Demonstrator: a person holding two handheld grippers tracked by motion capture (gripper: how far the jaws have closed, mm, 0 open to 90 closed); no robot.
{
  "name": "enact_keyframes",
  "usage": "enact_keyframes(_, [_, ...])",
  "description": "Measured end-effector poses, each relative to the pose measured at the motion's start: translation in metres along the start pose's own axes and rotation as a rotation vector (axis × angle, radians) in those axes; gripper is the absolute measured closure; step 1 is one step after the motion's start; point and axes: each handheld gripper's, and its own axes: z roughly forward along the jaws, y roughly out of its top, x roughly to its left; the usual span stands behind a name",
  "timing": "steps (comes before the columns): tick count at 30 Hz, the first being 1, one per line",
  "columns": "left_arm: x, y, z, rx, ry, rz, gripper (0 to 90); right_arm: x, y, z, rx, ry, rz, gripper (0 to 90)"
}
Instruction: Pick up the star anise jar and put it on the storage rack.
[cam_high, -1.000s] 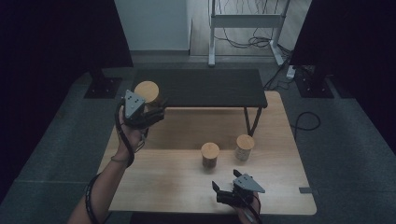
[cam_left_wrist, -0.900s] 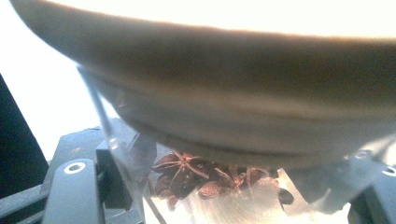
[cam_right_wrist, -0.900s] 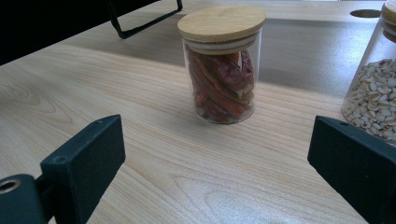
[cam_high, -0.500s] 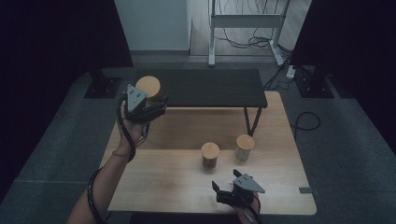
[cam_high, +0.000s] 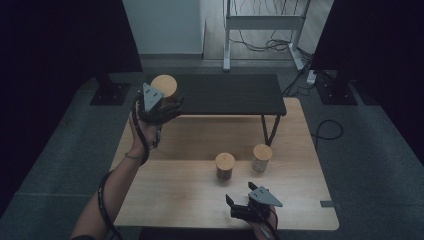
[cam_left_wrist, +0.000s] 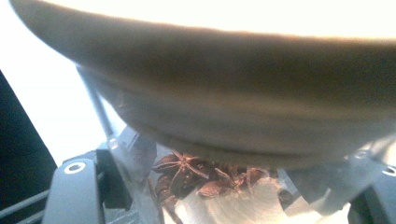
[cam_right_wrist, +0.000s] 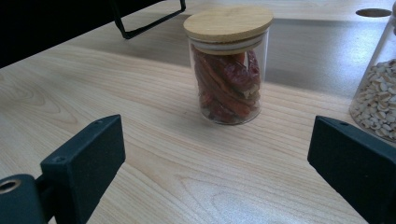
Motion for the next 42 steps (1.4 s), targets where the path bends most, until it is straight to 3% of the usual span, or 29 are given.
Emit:
enact_keyframes(8, [0.002, 0.004, 0.013, 0.011, 0.009, 0.012, 26.1, -0.001, 0.000, 0.001, 0.005, 0.003, 0.001, 3.6])
enact_keyframes(18, [0.009, 0.008, 0.026, 0.019, 0.015, -0.014, 26.1, -0.002, 0.000, 0.002, 0.009, 0.011, 0.007, 3.7])
enact_keyframes(32, [0.012, 0.006, 0.039, 0.041, 0.044, -0.012, 26.1, -0.003, 0.000, 0.003, 0.018, 0.017, 0.007, 3.6])
enact_keyframes(42, [0.017, 0.006, 0.048, 0.052, 0.061, -0.043, 26.1, -0.003, 0.000, 0.005, 0.024, 0.025, 0.004, 3.6])
